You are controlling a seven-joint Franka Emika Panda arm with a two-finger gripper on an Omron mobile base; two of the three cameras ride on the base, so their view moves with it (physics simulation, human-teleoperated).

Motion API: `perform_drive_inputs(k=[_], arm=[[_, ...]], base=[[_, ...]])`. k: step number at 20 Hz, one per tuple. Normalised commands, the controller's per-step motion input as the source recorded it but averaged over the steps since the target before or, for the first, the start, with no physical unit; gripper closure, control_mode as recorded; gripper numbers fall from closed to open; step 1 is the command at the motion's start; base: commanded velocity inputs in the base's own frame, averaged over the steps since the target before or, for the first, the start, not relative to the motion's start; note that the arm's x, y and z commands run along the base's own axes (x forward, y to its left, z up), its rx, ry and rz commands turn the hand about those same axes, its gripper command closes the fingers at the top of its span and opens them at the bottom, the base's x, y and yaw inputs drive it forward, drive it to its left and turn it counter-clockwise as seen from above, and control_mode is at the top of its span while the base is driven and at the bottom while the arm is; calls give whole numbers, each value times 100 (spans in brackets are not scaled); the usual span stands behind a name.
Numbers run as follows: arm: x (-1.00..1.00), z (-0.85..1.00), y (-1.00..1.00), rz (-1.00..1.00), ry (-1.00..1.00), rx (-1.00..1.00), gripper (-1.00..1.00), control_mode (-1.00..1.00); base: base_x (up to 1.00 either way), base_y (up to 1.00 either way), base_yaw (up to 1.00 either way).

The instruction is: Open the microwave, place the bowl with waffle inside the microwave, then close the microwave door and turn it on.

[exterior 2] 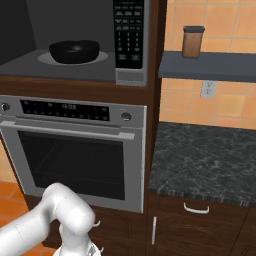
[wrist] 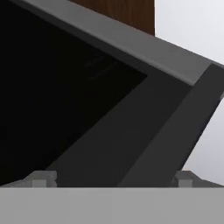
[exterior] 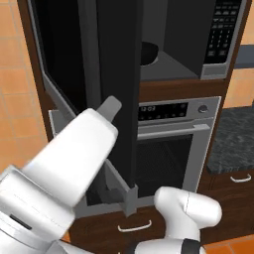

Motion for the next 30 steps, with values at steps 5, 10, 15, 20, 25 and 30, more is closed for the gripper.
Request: perform_drive_inputs(k=[5,10,15,20,25,30], arm=[[50,0,-44,-9,-3,13,-100,-100],[75,0,-15,-14,1,5,-100,-100],[75,0,0,-6,2,1,-100,-100],[70,0,0,-3,0,0,-100,-100],[80,0,-2,-2,0,0,-100,-100],[95,0,-26,-1,0,2,-100,-100]], base=[[0,0,0],[0,0,0],[0,0,0],[0,0,0],[0,0,0],[0,0,0]])
